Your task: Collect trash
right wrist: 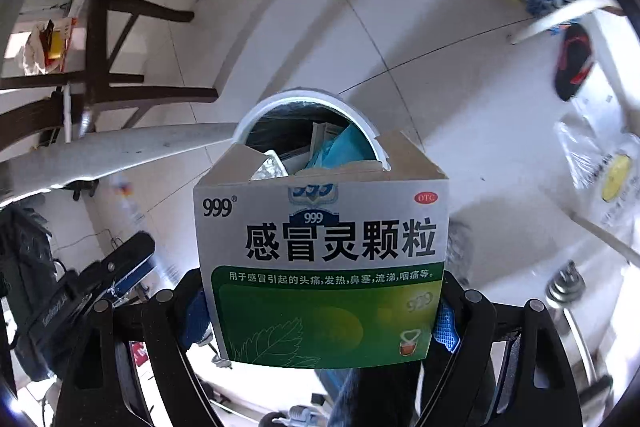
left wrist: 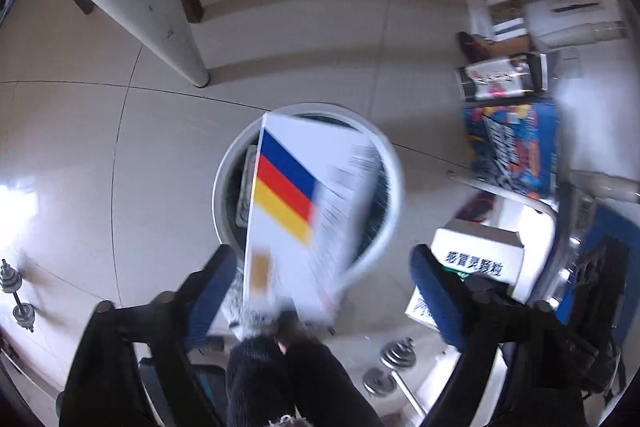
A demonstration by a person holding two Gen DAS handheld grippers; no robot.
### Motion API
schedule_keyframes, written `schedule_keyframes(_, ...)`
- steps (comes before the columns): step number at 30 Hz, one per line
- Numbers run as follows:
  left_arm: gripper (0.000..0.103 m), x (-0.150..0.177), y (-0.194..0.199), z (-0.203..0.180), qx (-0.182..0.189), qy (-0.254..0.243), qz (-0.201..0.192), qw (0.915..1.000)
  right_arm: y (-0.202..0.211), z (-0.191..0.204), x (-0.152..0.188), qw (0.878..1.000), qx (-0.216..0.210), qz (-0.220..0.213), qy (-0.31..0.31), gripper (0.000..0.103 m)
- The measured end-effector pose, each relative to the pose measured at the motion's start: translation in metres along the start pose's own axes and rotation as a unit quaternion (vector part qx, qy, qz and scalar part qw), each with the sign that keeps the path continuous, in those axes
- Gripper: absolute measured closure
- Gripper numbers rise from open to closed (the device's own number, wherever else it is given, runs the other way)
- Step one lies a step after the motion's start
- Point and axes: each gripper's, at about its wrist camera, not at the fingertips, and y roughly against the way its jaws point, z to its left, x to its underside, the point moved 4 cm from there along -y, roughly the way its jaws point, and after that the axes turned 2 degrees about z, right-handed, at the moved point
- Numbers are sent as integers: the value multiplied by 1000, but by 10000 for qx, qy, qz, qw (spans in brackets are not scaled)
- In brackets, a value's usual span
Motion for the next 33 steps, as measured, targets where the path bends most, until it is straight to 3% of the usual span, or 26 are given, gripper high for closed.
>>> schedule_keyframes(2,0,-4,-17,8,-93,8,20,10000,-31,-4,-12,9999,-35,115,82,16)
schedule_keyframes(5,0,-4,-24,19,-297,-53,-137,9995,-73,-3,-23,9993,-46,288,253,13)
schedule_keyframes(6,0,-3,-24,23,-400,-79,-212,9989,-85,-1,-26,9988,-38,350,355,7)
schedule_keyframes(8,0,2,-20,32,-638,-122,-373,9972,-98,1,-28,9981,-1,360,493,0)
schedule_keyframes(14,0,25,-4,48,-1032,-225,-526,9930,-97,9,-23,9959,486,-9,757,0)
schedule_keyframes(22,0,58,42,26,-1278,-497,-683,9882,-42,14,10,9807,1534,-417,1136,0)
schedule_keyframes(33,0,113,152,-25,-1207,-729,-878,9861,94,47,74,9721,1722,-813,1366,0)
